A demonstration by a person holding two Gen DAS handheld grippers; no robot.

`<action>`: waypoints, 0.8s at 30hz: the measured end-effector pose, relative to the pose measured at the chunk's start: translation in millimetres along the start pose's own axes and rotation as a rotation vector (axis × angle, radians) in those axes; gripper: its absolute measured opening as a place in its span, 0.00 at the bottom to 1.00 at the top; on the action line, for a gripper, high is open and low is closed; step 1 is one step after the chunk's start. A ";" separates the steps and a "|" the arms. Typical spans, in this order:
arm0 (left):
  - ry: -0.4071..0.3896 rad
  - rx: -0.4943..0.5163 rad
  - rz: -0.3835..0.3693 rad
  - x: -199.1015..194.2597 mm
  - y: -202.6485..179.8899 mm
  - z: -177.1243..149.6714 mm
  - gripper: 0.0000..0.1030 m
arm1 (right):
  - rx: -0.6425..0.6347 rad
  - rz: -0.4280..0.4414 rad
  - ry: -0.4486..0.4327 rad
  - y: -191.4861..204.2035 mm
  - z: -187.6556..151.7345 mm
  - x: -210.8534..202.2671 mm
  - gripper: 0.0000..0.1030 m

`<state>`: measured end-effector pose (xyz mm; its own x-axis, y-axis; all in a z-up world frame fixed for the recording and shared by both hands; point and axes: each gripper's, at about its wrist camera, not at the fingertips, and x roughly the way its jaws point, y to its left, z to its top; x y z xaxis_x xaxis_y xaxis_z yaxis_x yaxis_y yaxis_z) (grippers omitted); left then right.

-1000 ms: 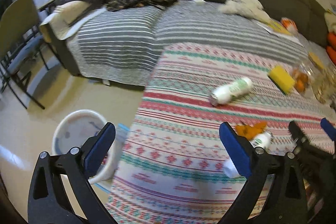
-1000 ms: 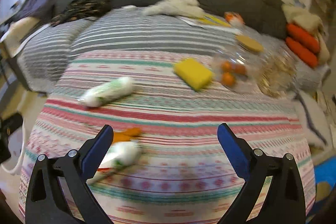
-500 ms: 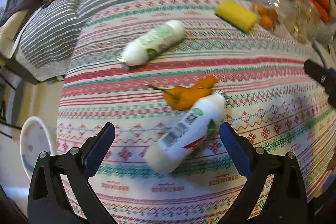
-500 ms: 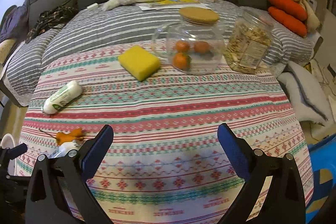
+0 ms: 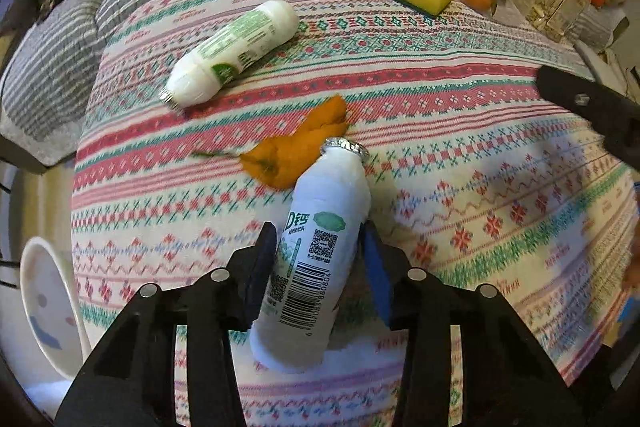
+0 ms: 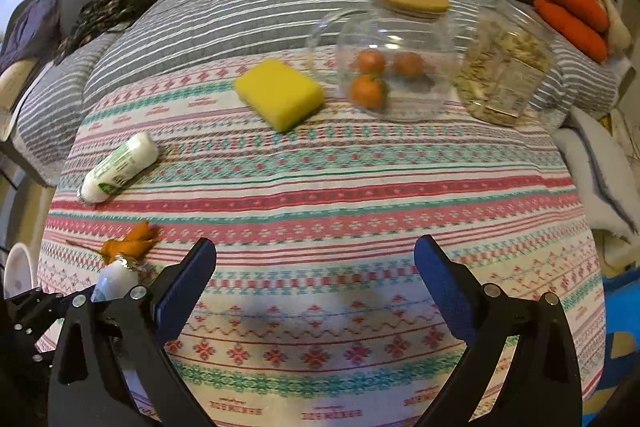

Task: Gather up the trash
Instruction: 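Grasp the small white yogurt bottle with the left gripper, then grasp the orange peel with the right gripper while the left holds the bottle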

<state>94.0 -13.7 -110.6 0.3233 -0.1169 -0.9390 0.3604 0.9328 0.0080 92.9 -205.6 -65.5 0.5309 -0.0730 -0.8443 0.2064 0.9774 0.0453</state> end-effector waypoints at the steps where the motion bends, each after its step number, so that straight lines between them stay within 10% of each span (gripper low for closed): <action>1: -0.004 -0.005 -0.001 -6.1 4.9 -4.1 0.39 | -0.007 0.006 0.004 3.6 0.0 1.4 0.94; 14: -0.106 -0.220 0.047 -59.7 88.6 -28.0 0.37 | 0.028 0.223 0.141 98.9 -15.4 45.4 0.93; 24: -0.120 -0.259 0.052 -70.4 116.5 -42.2 0.33 | -0.090 0.197 0.105 158.6 -30.0 55.5 0.81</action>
<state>76.4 117.6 -58.1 0.4419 -0.0920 -0.8923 0.1100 0.9928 -0.0478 130.5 -48.6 -121.2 0.4640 0.1371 -0.8752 0.0304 0.9849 0.1704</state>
